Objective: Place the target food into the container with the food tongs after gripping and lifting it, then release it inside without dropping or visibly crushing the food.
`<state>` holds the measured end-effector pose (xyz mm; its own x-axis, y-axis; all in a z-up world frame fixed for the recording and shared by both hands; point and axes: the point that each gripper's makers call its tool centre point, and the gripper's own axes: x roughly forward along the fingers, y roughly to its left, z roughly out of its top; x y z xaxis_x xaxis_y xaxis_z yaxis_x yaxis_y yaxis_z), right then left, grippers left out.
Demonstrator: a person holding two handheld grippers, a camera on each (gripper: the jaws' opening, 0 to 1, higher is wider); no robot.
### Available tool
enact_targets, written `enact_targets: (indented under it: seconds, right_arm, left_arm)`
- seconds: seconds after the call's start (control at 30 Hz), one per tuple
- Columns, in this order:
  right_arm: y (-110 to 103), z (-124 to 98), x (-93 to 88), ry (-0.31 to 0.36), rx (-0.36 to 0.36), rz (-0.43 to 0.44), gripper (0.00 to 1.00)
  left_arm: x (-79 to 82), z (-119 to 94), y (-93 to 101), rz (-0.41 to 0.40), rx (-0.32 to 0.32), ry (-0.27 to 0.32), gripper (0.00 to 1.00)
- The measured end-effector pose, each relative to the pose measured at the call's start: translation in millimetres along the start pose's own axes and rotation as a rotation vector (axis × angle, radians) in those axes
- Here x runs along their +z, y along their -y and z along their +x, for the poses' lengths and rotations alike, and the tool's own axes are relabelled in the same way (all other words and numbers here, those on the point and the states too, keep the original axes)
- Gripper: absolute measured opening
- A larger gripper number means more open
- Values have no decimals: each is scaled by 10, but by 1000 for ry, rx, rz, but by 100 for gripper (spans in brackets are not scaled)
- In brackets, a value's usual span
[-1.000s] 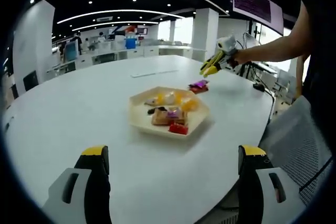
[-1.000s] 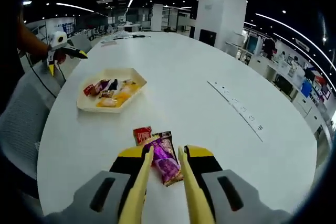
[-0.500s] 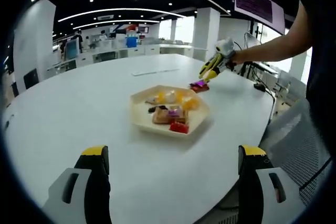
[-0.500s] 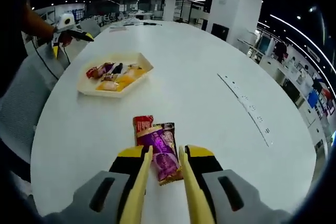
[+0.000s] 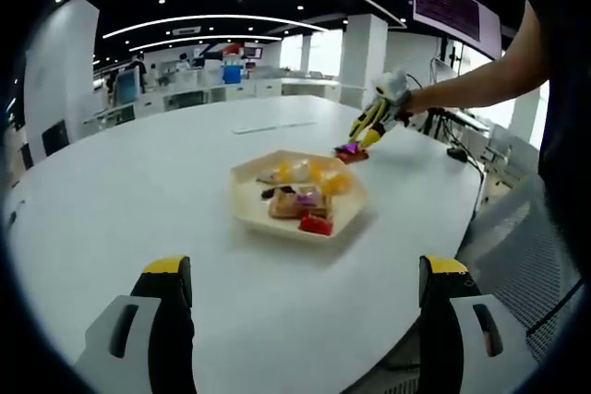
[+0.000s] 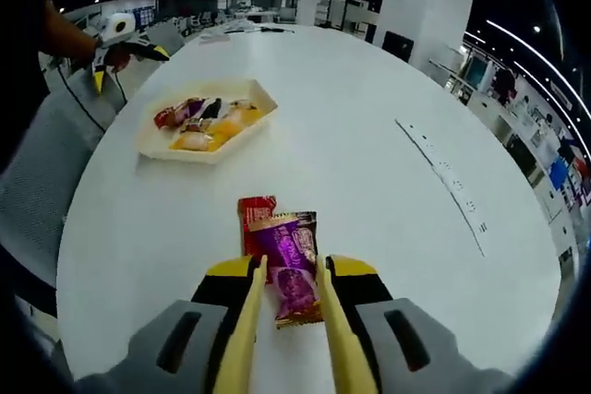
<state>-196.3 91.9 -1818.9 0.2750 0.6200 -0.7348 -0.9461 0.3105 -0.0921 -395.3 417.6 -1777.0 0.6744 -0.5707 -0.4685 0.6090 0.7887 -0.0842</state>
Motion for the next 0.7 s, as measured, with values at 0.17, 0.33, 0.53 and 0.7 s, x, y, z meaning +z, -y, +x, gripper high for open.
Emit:
enact_targets:
  seconds: [0.17, 0.33, 0.53, 0.7]
  right_arm:
    - [18, 4, 0, -27, -25, 36, 22]
    - [35, 3, -5, -59, -42, 89, 20]
    - [62, -5, -19, -78, -59, 103, 19]
    - [97, -47, 7, -72, -74, 145, 19]
  left_arm:
    - [4, -3, -9, -1, 4, 2, 99]
    - [10, -2, -5, 0, 3, 3, 99]
    - [11, -3, -12, -2, 6, 5, 99]
    - [13, -2, -12, -2, 6, 7, 99]
